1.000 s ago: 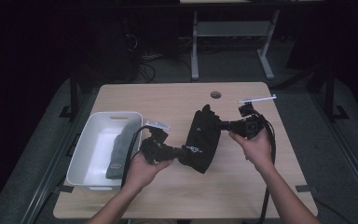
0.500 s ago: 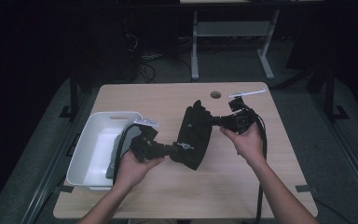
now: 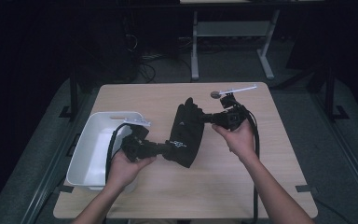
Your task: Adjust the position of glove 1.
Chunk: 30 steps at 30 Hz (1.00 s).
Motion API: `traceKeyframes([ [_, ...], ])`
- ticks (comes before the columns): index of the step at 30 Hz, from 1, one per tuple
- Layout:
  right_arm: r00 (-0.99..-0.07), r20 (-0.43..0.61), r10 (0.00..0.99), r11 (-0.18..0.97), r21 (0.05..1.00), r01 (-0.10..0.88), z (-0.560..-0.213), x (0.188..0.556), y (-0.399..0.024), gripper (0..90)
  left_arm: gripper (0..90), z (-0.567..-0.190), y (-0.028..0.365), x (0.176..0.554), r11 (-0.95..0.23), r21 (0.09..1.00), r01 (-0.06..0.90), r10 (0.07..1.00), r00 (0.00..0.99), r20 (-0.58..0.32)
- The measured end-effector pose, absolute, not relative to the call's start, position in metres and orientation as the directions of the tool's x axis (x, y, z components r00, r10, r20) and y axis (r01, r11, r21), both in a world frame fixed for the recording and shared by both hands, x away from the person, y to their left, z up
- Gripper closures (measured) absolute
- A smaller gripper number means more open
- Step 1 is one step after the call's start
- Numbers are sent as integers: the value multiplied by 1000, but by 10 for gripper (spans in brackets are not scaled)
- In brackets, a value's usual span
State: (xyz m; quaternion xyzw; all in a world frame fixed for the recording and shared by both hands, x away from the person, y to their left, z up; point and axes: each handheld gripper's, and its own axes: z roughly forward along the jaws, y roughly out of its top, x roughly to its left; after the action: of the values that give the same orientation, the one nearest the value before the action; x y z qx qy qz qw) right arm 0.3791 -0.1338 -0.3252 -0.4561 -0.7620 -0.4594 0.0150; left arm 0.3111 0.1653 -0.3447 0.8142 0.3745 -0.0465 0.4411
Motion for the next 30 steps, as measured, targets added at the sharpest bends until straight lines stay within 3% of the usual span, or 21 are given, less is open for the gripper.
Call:
traceKeyframes([
  [30, -633, 438, 638, 200, 699, 686, -313, 393, -85, 821, 818, -332, 211, 305, -285, 698, 657, 610, 686, -397],
])
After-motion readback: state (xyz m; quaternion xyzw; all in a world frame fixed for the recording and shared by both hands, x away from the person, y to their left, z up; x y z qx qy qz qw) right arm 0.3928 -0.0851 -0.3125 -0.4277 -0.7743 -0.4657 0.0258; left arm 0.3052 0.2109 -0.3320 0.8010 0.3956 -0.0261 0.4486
